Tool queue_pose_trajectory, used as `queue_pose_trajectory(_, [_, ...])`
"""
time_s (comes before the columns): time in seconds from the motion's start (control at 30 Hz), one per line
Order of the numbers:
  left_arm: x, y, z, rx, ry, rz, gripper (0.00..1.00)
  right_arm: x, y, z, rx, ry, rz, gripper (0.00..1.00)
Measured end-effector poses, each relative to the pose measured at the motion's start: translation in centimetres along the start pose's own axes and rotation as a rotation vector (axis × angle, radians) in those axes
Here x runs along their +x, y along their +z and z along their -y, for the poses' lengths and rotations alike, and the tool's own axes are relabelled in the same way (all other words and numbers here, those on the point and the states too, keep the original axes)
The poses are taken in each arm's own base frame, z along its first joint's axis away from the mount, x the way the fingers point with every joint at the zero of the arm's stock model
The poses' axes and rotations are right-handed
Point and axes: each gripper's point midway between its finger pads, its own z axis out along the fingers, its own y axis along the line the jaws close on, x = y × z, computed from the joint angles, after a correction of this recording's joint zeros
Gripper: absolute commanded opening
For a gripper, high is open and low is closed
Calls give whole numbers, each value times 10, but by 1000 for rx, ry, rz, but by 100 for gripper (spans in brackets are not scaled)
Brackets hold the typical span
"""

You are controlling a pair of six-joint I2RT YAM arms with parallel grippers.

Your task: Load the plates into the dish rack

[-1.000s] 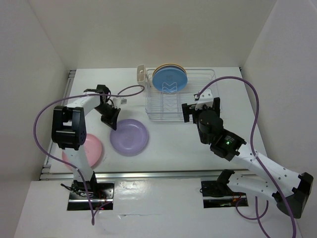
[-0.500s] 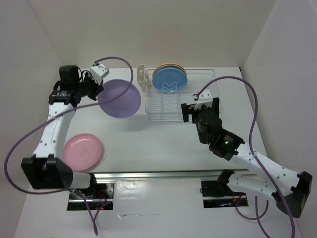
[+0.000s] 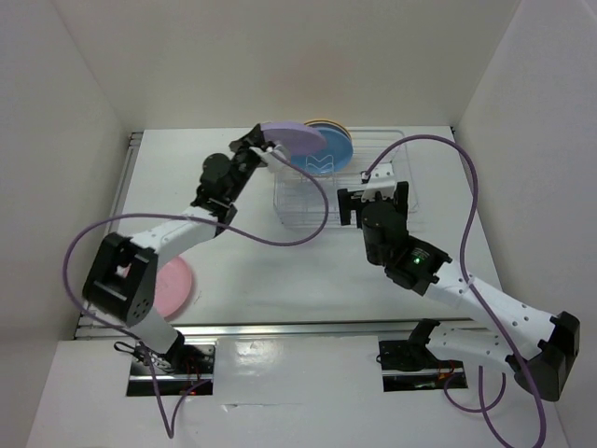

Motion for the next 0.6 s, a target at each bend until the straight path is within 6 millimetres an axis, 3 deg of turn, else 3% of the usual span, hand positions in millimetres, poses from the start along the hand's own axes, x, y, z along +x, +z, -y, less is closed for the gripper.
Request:
queue_pose_trajectory(0.1, [1,31,22,-39,2,-9,0,-3,-1,4,21,14,1,100])
queue_pose_trajectory(0.23, [-5,61,35,-99,-14,-7,0,-1,-4,13,63,36,-19,100])
queue_pose_trajectory(0.4, [-6,78,56,-123,-38,-14,0,2,-10,29,129,53,-47,100])
queue_pose_trajectory(0.6, [5,83,85,-79,-33,-32,0,9,-17,41,173,65,-72,100])
